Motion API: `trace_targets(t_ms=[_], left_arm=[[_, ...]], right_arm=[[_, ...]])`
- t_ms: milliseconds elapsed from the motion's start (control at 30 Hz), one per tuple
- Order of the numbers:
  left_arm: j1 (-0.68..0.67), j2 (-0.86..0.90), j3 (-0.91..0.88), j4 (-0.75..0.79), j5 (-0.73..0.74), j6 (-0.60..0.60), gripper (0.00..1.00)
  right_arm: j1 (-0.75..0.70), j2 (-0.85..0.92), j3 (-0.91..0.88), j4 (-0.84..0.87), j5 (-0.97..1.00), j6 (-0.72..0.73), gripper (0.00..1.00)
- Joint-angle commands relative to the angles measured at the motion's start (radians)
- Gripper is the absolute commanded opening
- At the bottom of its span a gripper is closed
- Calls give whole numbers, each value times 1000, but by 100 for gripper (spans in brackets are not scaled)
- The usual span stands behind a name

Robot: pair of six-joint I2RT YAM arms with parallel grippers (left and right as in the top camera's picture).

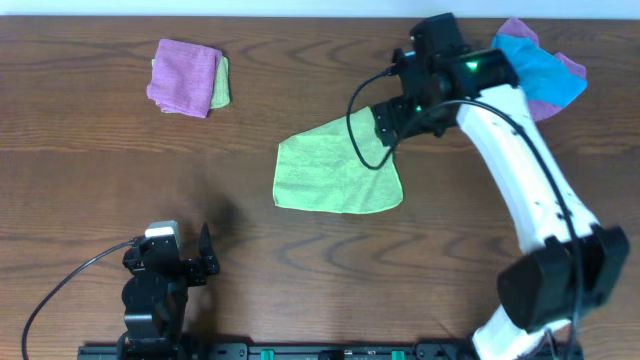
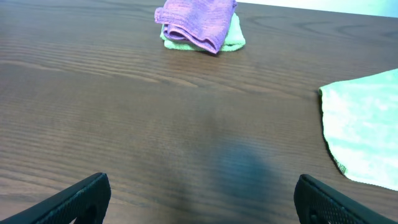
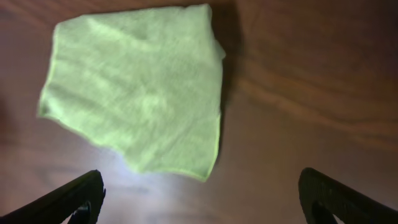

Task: Fold the cloth
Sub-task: 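Move the right gripper to the cloth's right edge, left gripper toward left edge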

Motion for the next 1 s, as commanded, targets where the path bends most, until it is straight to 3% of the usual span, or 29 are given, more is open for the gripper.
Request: trace_targets(t_ms=[0, 133, 400, 667, 967], left_arm=[[1, -6, -17, -3, -9, 18, 95], [1, -6, -17, -3, -6, 18, 95], [1, -6, -17, -3, -6, 18, 95], [1, -6, -17, 0, 2, 4, 95], [1, -6, -17, 0, 162, -178, 95]], right_arm=[[-40, -41, -18, -25, -76, 10, 99], [-103, -101, -143, 11, -180, -7, 99], [-196, -333, -612, 246, -380, -23, 99], [-196, -409, -945, 566, -493, 177, 99], [-196, -408, -1097, 845, -455, 338, 94]])
